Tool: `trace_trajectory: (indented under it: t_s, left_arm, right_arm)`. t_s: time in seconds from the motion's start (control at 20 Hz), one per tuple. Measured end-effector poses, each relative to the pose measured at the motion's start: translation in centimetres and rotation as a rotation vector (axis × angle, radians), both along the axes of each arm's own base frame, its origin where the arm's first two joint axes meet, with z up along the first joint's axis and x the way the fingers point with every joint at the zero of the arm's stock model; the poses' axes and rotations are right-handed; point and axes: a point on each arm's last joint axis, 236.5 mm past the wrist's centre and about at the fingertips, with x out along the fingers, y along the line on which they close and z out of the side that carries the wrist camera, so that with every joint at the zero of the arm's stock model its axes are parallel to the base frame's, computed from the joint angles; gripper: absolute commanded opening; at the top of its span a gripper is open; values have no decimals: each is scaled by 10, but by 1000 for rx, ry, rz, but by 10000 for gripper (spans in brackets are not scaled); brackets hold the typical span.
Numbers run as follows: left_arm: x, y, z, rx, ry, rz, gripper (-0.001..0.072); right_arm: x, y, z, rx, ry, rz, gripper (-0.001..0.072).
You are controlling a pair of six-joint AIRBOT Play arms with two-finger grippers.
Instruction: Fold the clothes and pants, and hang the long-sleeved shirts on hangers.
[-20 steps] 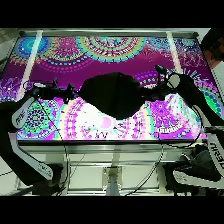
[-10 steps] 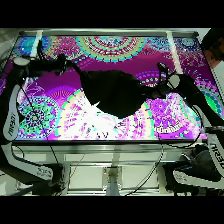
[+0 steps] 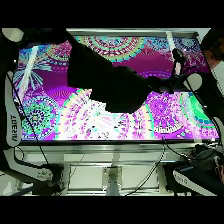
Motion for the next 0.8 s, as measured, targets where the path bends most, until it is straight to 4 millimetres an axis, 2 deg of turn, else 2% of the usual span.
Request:
trace_trajectory:
  t_s: [0.15,0.25,0.45,0.6,0.7,0.8]
  left_arm:
    - [-1,0,26,13,-71,22,2]
    - [-4,4,44,24,-115,36,2]
    - [-19,17,95,34,-240,71,1]
    - [-33,28,133,36,-337,102,1]
    - [-38,35,147,39,-373,120,2]
    - [-39,40,153,39,-391,132,2]
  right_arm:
    - [-7,4,26,42,-54,-1,16]
    - [-9,18,52,129,-118,11,17]
    - [-21,54,113,346,-242,75,18]
    - [-35,68,152,463,-313,111,19]
    - [-43,71,168,503,-344,125,18]
    - [-46,72,179,525,-370,129,19]
